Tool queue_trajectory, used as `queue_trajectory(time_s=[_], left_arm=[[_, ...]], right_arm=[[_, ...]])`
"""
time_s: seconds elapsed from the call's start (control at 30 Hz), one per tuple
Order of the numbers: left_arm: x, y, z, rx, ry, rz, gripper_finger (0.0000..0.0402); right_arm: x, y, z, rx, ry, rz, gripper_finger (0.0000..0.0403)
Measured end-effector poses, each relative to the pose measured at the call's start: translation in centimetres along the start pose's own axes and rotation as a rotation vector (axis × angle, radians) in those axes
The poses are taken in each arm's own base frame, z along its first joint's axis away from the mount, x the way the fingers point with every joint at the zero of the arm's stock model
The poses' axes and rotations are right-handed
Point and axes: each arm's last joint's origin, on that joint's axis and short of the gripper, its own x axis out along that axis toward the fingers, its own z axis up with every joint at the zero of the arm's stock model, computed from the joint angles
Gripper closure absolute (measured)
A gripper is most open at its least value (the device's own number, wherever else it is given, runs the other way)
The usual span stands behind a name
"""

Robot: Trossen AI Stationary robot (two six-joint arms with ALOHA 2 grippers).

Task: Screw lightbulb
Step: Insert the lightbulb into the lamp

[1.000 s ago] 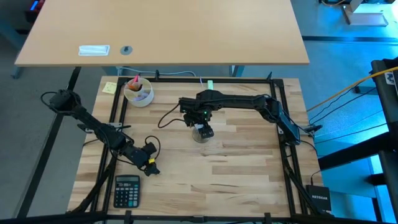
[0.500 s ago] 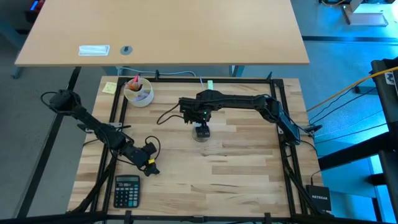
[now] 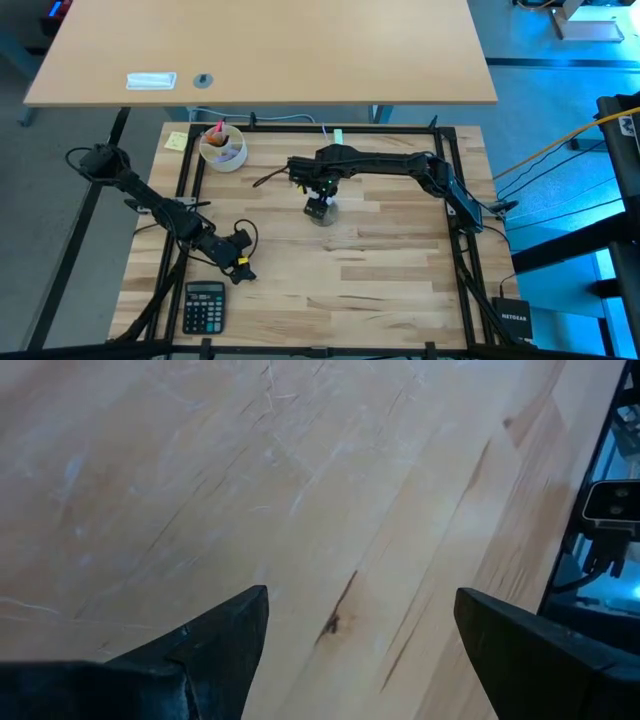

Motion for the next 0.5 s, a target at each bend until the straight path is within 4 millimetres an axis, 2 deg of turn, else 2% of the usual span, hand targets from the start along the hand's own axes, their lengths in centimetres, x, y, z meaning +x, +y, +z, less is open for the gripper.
queue_trajectory(time_s=[0.5], left_arm=[[-0.04, 0.91, -0.26, 0.084, 0.032, 0.092, 0.0092]], right_arm=[[-0.01, -0.08, 0.08, 0.426, -0.017, -0.018, 0.0105]])
